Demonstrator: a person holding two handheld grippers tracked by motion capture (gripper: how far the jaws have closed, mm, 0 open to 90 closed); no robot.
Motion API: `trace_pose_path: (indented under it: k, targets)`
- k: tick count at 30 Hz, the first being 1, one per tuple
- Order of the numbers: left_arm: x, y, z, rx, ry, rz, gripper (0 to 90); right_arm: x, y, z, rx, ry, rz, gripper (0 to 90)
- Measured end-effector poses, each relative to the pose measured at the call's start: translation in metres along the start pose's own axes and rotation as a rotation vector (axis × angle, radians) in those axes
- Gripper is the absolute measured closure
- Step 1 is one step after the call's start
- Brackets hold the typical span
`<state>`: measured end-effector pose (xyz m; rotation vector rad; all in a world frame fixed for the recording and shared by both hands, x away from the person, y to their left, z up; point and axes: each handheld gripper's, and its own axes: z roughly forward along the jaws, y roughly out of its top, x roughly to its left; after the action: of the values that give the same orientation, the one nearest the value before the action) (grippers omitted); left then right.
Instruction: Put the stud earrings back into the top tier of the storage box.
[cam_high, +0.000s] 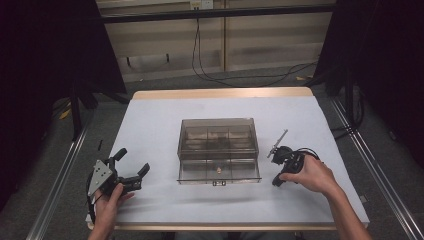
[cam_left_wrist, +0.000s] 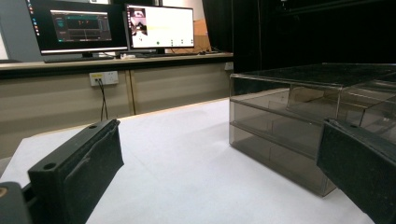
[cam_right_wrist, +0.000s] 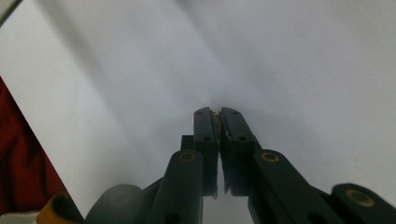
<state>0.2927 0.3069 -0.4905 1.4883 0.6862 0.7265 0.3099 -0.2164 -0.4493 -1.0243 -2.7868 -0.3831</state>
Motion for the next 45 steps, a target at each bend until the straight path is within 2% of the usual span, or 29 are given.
trace_pose_path:
  k: [4,15,18,30,36,41,45]
  targets:
    - [0.0,0.0,0.0,0.0,0.0,0.0,0.5,0.002,-0.003,-0.003,-0.032,0.012,0.023,85.9]
    - [0.0,0.0,0.0,-0.003,0.0,-0.005,0.5,-0.002,-0.014,-0.019,-0.133,0.048,0.012,85.9]
    - [0.0,0.0,0.0,0.0,0.0,0.0,0.5,-0.002,-0.017,-0.024,-0.167,0.057,0.021,85.8]
    - [0.0,0.0,0.0,0.002,-0.007,0.0,0.4,0.001,-0.027,-0.05,-0.324,0.061,0.003,85.8]
    - [0.0,0.0,0.0,0.001,-0.007,0.0,0.5,0.003,-0.031,-0.06,-0.369,0.069,-0.012,85.8]
    - [0.0,0.0,0.0,0.0,0.001,0.003,0.5,0.003,-0.033,-0.065,-0.403,0.085,-0.002,85.8]
    - [0.0,0.0,0.0,0.0,0.0,0.0,0.5,0.004,-0.033,-0.07,-0.452,0.089,-0.022,85.8]
